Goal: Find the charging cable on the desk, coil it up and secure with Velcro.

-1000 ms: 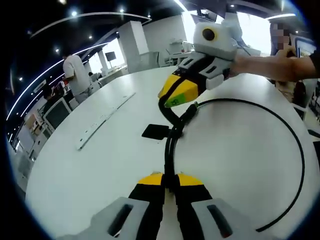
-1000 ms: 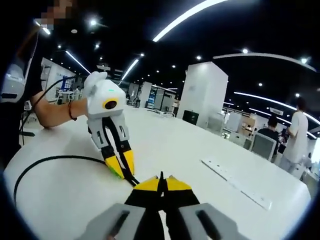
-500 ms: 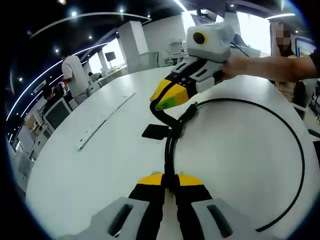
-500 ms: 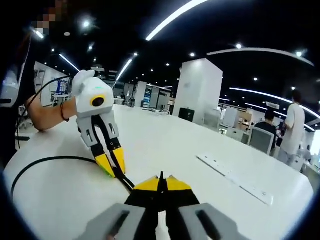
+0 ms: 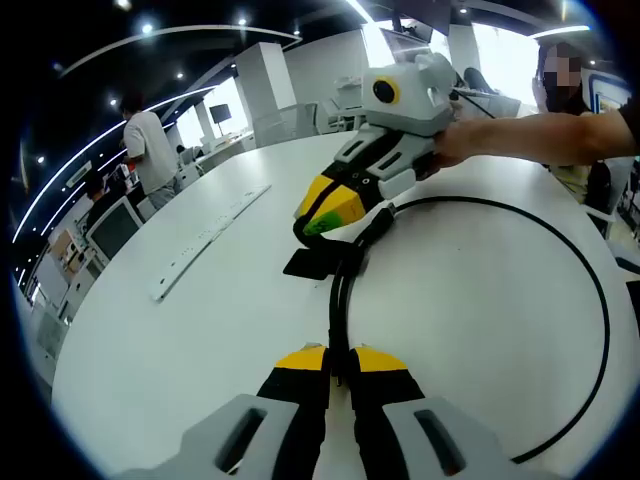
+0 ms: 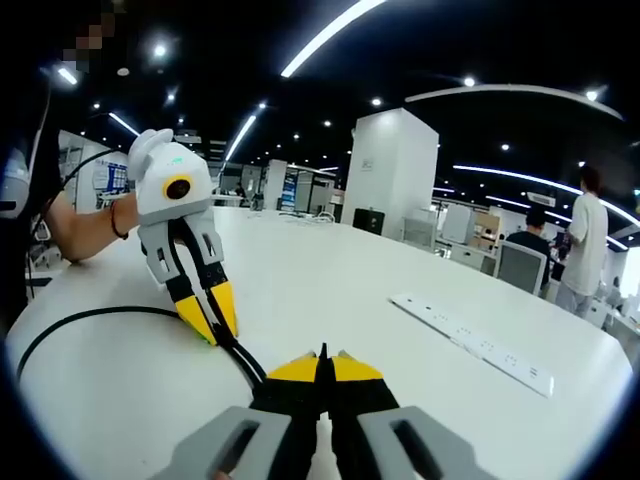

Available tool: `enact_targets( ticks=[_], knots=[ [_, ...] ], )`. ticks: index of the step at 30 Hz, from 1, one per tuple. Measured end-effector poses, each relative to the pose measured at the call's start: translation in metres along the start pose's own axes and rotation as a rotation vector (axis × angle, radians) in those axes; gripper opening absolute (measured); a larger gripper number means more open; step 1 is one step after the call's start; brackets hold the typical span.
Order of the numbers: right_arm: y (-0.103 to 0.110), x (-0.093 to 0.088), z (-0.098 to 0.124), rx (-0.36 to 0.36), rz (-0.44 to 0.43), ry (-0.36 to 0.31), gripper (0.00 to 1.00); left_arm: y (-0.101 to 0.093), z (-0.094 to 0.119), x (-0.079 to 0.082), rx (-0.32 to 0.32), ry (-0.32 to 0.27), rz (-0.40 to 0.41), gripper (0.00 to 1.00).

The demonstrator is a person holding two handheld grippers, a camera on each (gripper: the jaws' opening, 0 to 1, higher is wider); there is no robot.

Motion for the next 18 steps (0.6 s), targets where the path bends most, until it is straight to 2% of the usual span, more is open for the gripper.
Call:
enact_targets(
  ticks=[18],
  knots=[
    [0.0056, -0.007, -0.0079, 0.028, -0.003, 0.056, 0.04, -0.0015, -0.0002, -0.0005, -0.001, -0.001, -0.001, 0.09]
  ],
)
Point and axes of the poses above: the point that each gripper's makers call its tool centre point, and the gripper's own axes: z roughly backward along the fingers, y roughly to its left, x roughly out of its top, the point moved 6 cm from there along z, roughly backward along the fingers, and after that the axes turned 4 degrees about z, right-handed, at the moved point
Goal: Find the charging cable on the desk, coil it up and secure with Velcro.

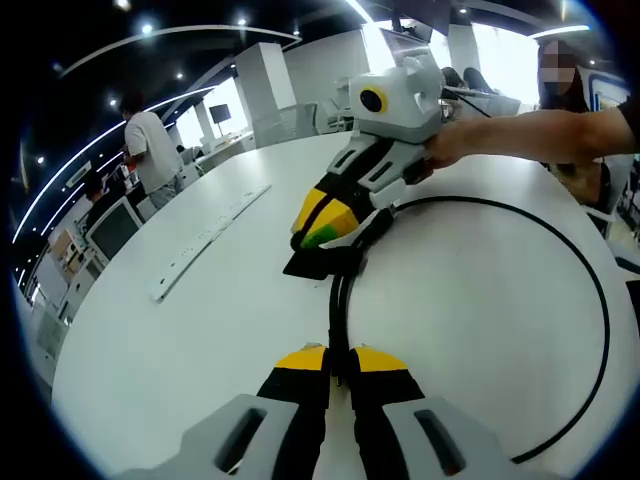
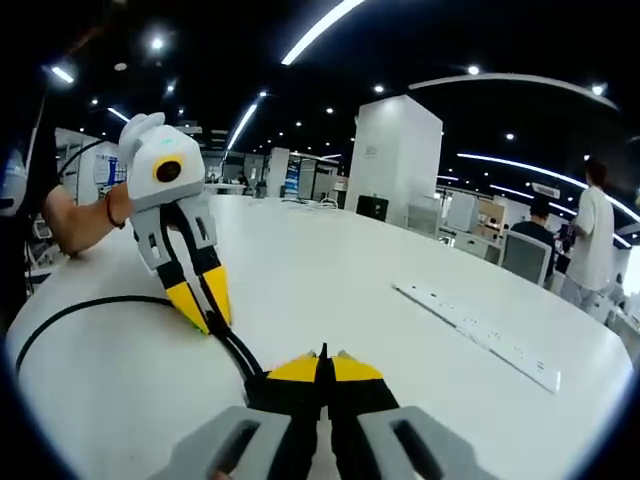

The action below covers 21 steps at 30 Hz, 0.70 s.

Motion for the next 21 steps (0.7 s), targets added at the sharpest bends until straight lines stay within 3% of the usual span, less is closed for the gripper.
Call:
enact_targets(
  ticks=[21],
  knots=[
    [-0.0033, -0.0073, -0.0039, 0.007, 0.003, 0.038, 0.04, -0.0013, 0.0003, -0.0006, -0.001, -0.002, -0.002, 0.09]
  ],
)
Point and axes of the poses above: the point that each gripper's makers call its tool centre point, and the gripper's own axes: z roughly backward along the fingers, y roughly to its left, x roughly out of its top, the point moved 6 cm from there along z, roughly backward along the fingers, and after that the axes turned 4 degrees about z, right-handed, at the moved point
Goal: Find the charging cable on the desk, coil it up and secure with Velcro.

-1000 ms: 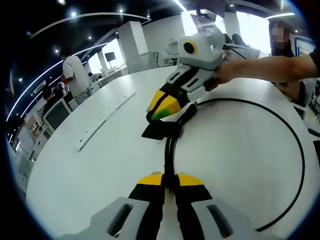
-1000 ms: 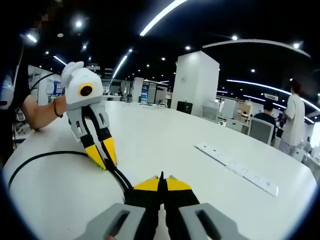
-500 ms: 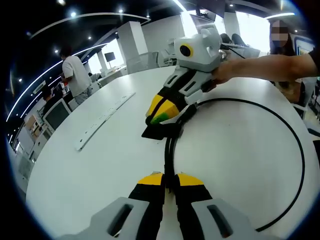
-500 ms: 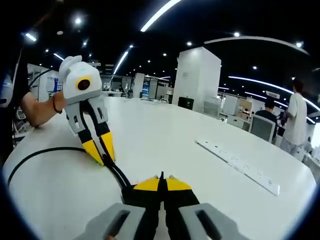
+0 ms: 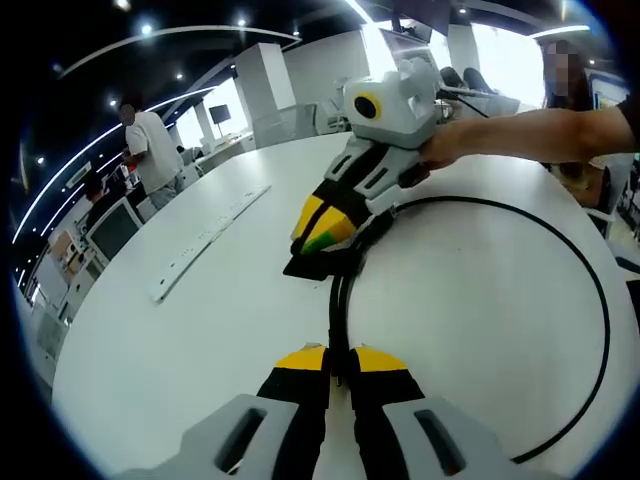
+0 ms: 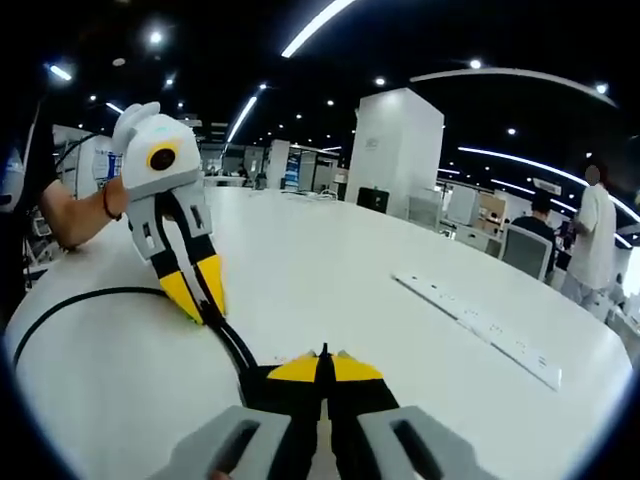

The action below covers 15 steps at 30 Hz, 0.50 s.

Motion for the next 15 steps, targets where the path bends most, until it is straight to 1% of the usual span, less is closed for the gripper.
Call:
enact_targets(
  ticks=[10, 15],
  knots=[
    [-0.0035, -0.0046, -0.0016, 0.001, 0.004, 0.016, 0.04, -0.0003, -0.0001, 0.0007, 0.0, 0.0, 0.0, 0.09],
    [-0.0026, -0.0061, -0.0042, 0.001, 0.024, 0.021, 0.04, -0.0001, 0.0, 0.0009, -0.001, -0.001, 0.0, 0.09]
  ],
)
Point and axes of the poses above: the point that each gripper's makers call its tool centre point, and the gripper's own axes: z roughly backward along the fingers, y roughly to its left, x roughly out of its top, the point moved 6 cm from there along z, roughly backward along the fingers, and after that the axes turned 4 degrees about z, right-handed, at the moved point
